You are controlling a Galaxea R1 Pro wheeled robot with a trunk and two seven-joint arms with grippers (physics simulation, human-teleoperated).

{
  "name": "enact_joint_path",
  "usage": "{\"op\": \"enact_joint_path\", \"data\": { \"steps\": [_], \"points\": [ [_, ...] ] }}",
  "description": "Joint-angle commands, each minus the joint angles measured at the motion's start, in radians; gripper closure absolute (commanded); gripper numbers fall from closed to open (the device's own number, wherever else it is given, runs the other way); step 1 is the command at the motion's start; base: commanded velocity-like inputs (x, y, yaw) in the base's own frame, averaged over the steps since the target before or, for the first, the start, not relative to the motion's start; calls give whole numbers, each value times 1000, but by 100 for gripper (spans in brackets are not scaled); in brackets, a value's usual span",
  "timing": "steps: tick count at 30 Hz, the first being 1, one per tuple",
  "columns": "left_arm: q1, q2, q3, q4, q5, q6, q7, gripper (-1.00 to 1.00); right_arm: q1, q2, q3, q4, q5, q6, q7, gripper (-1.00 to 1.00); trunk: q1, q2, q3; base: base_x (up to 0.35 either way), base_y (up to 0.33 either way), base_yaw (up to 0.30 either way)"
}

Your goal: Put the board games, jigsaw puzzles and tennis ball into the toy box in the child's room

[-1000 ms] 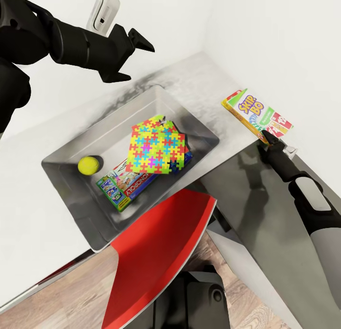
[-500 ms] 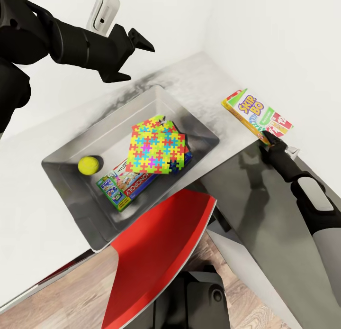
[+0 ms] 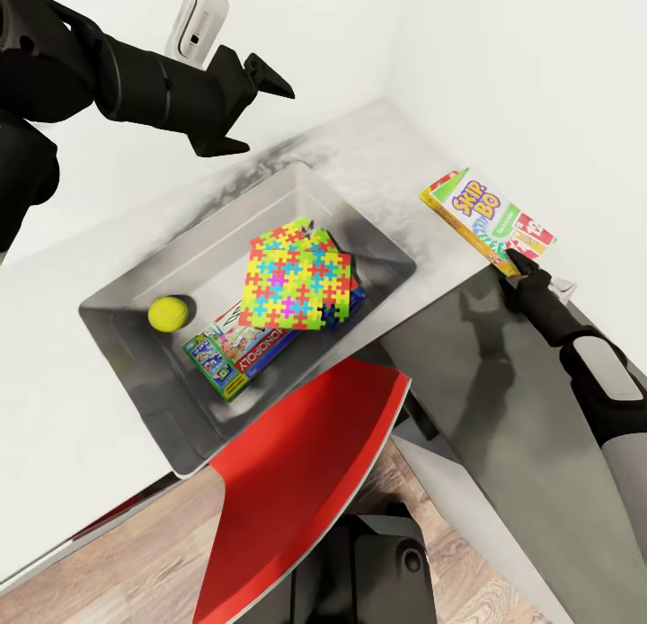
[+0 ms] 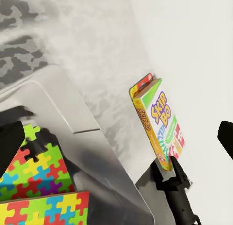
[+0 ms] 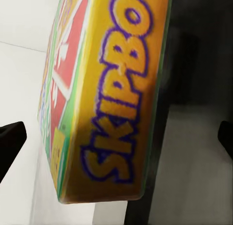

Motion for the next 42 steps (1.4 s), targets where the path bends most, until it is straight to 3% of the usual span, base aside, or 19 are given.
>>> {"op": "enact_joint_path", "data": {
  "steps": [1, 11, 12, 42],
  "points": [
    [-2, -1, -1, 0, 4, 2, 5, -100, 0, -2, 1, 9, 3, 1, -4, -100, 1, -1, -1, 0, 0, 0],
    [-1, -10, -1, 0, 4, 2, 5, -100, 0, -6, 0, 26, 2, 1, -4, -100, 1, -1, -1, 0, 0, 0],
    [-1, -10, -1, 0, 4, 2, 5, -100, 0, -6, 0, 26, 2, 1, -4, 100, 1, -1, -1, 0, 0, 0],
    [-1, -12, -1, 0, 4, 2, 5, -100, 0, -19, 0, 23, -3, 1, -3, 100, 1, -1, -1, 0, 0, 0]
  ]
}}
